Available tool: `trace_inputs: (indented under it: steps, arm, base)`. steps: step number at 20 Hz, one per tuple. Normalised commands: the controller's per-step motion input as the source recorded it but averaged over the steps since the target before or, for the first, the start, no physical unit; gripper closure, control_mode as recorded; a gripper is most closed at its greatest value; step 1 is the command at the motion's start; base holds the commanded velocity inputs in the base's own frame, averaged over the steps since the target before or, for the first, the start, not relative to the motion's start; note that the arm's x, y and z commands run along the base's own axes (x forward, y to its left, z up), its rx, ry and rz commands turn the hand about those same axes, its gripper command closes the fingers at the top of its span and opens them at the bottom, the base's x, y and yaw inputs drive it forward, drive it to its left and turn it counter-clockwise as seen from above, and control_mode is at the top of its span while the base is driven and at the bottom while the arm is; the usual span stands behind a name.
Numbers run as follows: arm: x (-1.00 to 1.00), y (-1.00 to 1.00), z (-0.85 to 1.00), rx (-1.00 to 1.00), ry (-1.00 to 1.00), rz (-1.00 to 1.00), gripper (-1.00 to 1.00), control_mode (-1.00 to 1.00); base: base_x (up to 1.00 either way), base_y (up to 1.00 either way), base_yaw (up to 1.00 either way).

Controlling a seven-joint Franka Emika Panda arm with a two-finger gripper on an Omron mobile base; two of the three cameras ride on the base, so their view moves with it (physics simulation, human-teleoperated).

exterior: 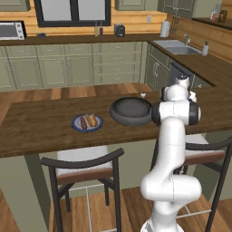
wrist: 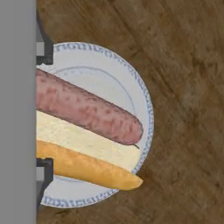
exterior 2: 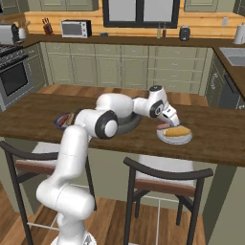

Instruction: Place one bun and one sausage from the bowl on each plate.

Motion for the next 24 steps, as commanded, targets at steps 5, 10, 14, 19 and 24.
trace_inputs:
  steps: [5,10,14,19,24]
  arm:
    - [-0.67,-0.03,0.19,0.07,-0.05,0.00,-1.00,-1.00]
    - [-1.00,0.50,0.34,0.05,-0.22,0.00,-1.00,-1.00]
    - [-1.00,1.00,0.31,0.00,-0.14,0.00,-1.00,-1.00]
    - [-1.00,1.00,0.59,0.00,-0.10,0.00,-1.00,-1.00]
    - [-0.81,0.80,0.83,-0.05,-0.35,0.05,-1.00,-1.00]
  base:
    - [0.00,0.00,0.00]
    - [0.00,0.00,0.00]
    - [0.00,0.00,0.00]
    - [0.00,0.00,0.00]
    - [0.00,0.00,0.00]
